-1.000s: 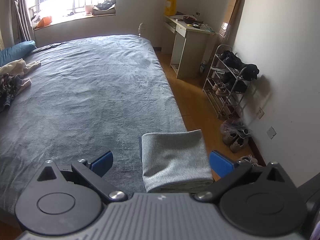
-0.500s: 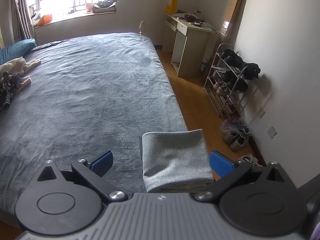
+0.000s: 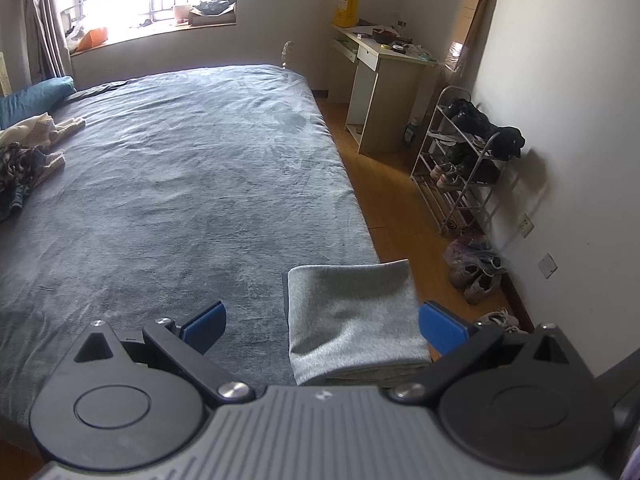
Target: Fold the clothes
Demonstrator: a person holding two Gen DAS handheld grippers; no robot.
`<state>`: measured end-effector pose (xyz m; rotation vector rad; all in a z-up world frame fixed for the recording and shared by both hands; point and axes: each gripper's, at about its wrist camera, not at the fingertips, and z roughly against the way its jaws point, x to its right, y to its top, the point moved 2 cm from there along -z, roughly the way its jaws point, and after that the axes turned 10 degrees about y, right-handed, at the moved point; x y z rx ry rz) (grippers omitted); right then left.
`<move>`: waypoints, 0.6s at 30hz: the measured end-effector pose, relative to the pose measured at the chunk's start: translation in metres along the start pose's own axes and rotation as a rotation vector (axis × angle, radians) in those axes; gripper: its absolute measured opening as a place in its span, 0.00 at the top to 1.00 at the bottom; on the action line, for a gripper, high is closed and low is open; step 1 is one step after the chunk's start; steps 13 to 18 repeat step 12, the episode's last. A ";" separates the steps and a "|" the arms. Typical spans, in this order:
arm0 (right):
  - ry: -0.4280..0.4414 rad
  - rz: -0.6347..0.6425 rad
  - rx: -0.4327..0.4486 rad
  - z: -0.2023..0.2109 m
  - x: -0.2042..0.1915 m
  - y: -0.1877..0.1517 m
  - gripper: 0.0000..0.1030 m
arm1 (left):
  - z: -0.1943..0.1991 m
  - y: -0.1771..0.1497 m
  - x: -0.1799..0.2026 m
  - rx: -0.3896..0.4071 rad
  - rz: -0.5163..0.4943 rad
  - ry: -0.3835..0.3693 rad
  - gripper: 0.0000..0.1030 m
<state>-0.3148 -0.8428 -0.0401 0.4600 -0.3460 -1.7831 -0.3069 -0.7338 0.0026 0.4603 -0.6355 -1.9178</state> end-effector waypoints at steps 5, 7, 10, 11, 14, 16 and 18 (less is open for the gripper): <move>-0.001 0.001 0.000 0.000 0.000 0.001 0.24 | -0.002 0.001 0.000 -0.003 0.005 0.003 0.00; -0.002 0.001 0.001 0.000 0.000 0.001 0.24 | -0.003 0.002 -0.001 -0.005 0.008 0.006 0.00; -0.003 0.000 0.001 -0.001 0.000 0.001 0.24 | -0.004 0.002 -0.003 -0.006 0.011 0.007 0.00; -0.003 0.001 0.000 -0.001 0.000 0.001 0.24 | -0.004 0.002 -0.003 -0.005 0.011 0.008 0.00; -0.003 0.001 0.000 -0.001 0.000 0.001 0.24 | -0.004 0.002 -0.003 -0.005 0.011 0.007 0.00; -0.003 0.001 0.000 -0.001 0.000 0.001 0.24 | -0.004 0.002 -0.003 -0.005 0.011 0.007 0.00; -0.003 0.001 0.000 -0.001 0.000 0.001 0.24 | -0.004 0.002 -0.003 -0.005 0.011 0.007 0.00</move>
